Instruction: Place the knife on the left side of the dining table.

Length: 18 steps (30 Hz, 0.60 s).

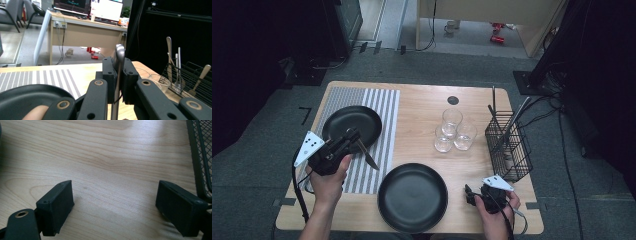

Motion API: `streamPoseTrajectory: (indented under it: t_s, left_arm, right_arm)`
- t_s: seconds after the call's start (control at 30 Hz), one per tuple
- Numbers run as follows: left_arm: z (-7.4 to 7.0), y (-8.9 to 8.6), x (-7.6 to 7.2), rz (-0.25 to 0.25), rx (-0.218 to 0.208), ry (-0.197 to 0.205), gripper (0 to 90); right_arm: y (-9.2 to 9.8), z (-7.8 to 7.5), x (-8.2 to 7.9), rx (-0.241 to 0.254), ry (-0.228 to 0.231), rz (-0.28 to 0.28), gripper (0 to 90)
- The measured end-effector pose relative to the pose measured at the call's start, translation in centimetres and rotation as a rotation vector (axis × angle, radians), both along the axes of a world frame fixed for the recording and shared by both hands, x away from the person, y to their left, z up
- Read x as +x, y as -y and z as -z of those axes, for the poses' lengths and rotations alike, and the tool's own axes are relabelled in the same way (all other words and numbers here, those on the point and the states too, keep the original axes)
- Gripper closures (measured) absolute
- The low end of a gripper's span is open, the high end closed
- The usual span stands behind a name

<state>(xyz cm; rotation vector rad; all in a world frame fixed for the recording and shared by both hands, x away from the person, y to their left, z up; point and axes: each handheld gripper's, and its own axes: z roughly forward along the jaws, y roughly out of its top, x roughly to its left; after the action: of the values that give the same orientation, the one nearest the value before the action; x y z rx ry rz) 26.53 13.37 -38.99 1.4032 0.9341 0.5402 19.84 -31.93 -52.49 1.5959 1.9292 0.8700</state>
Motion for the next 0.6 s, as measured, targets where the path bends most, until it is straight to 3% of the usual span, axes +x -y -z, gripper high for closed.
streamPoseTrajectory:
  t_s: [0.37,0.6]
  left_arm:
    - [0.7,0.4,0.4,0.019,-0.012,-0.032,85.0]
    - [1.4,-0.2,0.8,0.010,-0.027,-0.059,85.0]
  right_arm:
    - [0.0,0.0,0.0,0.000,0.000,0.000,14.6]
    - [0.0,0.0,0.0,0.000,0.000,0.000,14.6]
